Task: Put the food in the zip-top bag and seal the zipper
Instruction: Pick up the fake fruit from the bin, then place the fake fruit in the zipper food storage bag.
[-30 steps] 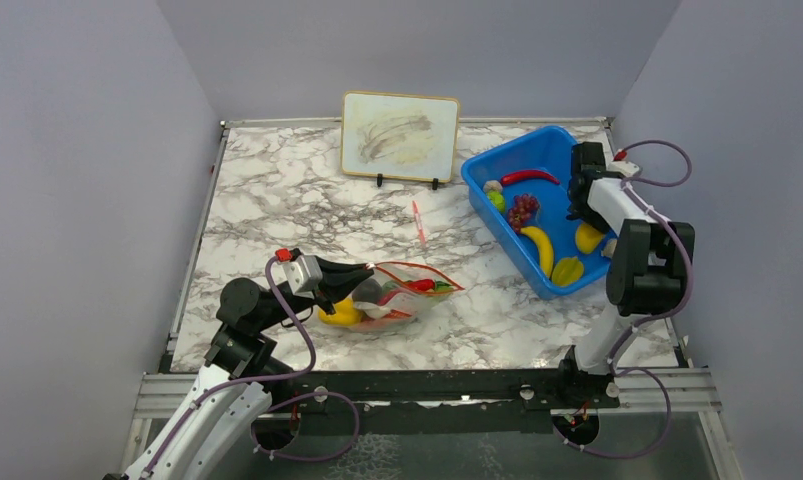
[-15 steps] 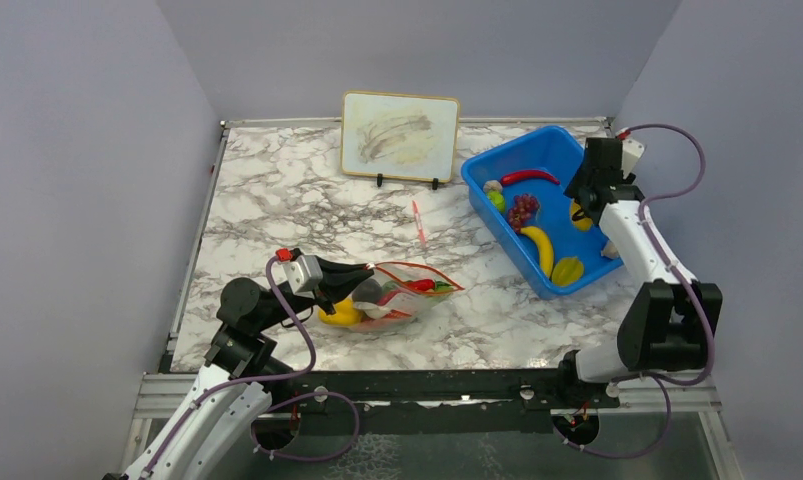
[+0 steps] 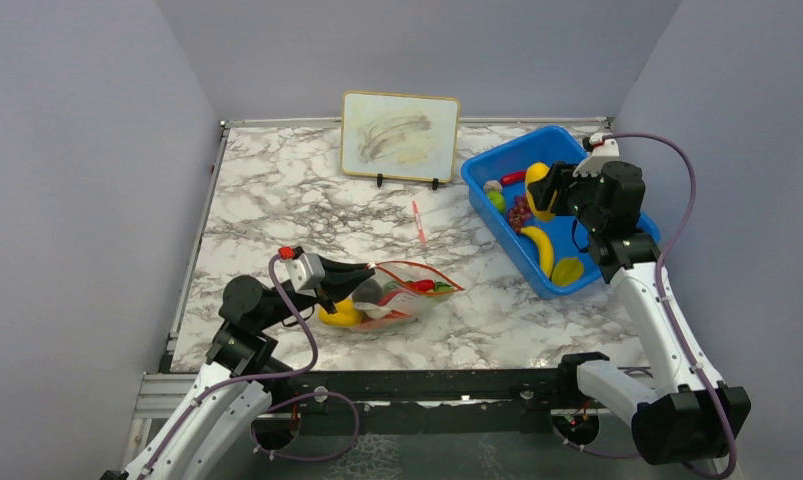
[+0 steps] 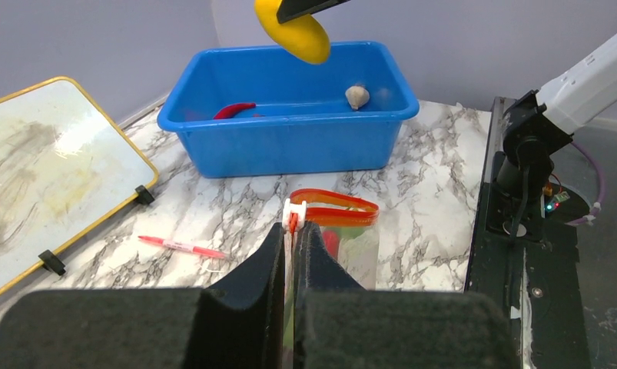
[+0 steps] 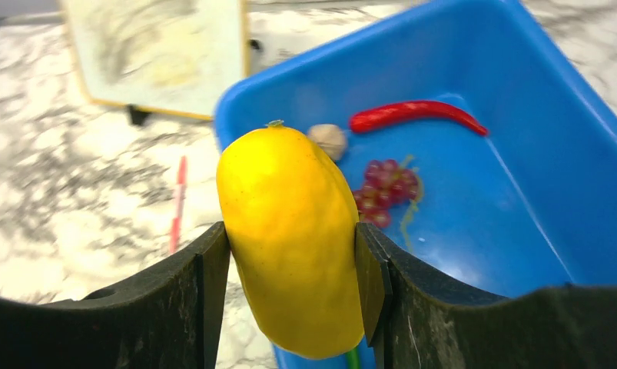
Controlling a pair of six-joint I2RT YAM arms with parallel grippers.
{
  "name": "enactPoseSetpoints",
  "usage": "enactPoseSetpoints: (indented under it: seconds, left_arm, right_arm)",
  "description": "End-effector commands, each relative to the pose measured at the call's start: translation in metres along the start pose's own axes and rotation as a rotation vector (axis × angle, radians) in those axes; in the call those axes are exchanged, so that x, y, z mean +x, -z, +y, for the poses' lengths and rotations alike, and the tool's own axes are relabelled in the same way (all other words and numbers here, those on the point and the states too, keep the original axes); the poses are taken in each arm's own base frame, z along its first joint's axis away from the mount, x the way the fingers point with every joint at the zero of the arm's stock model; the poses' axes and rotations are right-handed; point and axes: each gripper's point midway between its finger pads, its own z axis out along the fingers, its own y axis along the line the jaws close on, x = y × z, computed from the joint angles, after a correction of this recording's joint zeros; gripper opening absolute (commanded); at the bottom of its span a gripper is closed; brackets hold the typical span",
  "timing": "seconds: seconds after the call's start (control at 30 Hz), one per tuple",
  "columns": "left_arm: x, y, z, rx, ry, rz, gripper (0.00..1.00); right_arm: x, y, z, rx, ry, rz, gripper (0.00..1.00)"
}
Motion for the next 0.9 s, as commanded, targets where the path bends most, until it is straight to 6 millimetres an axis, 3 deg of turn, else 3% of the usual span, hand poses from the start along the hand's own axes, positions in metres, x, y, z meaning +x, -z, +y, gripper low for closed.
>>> enactPoseSetpoints:
  seconds: [0.0,0.33,0.53,0.73,0.87]
  left_arm:
    - [-0.014,-0.003,0.003,-0.010,-0.029,-0.036,0.00]
    - [-0.011,-0.007,0.006,-0.015,0.008,-0.025,0.00]
    - [-0.010,-0.010,0.004,0.004,0.036,-0.027,0.00]
    - [-0.011,-0.010,-0.001,0.033,0.036,-0.031,0.00]
    - [-0.014,-0.009,-0.008,0.066,0.037,-0.046,0.00]
  right_arm:
    - [-0.012,0.022,0.060,-0.324,0.107,-0.065,0.38]
    - [-0.006,0.101,0.171,-0.918,0.206,-0.152,0.38]
    - [0.011,0.133,0.201,-1.136,0.290,-0.226,0.38]
    - [0.038,0.147,0.220,-1.302,0.323,-0.204,0.39]
    - [0.042,0.165,0.237,-1.432,0.285,-0.218,0.39]
